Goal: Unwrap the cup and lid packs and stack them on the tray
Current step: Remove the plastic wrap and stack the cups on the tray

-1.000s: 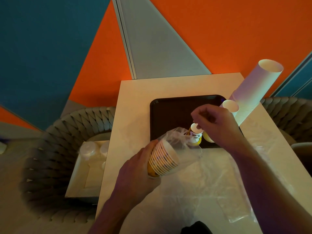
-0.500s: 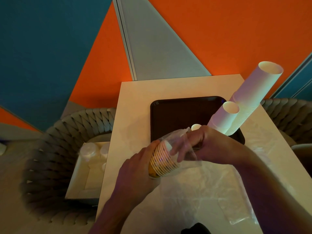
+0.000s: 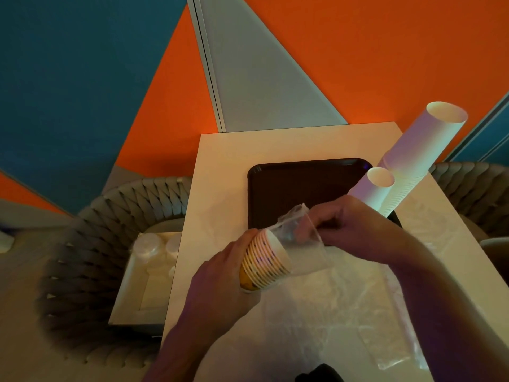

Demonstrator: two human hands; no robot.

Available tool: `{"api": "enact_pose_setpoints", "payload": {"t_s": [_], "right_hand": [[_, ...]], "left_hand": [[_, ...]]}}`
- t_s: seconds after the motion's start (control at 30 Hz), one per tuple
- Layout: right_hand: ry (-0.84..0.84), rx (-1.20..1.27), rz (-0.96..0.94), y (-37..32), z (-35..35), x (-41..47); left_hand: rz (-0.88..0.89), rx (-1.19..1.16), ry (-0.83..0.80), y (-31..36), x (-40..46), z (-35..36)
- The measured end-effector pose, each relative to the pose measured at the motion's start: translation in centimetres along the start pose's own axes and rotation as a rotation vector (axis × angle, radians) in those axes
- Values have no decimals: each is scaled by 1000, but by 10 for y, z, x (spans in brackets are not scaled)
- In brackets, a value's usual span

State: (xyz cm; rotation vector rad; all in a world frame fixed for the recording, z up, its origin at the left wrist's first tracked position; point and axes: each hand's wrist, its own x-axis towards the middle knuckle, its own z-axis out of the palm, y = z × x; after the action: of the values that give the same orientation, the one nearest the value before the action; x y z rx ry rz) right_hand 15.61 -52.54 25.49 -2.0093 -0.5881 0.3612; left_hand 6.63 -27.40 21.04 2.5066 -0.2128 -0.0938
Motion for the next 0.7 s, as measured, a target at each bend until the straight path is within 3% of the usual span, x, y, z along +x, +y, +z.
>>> {"api": "enact_pose_setpoints", "payload": {"t_s": [0.13, 0.4, 0.7], "right_hand": [[-57, 66, -48, 5, 21, 11], [-213, 159, 109, -1, 2, 2], [-66, 222, 97, 6, 2, 5]], "left_hand": [[33, -7, -25, 6, 2, 2], [6, -12, -58, -1, 0, 0], [38, -91, -32, -2, -1, 1]]}}
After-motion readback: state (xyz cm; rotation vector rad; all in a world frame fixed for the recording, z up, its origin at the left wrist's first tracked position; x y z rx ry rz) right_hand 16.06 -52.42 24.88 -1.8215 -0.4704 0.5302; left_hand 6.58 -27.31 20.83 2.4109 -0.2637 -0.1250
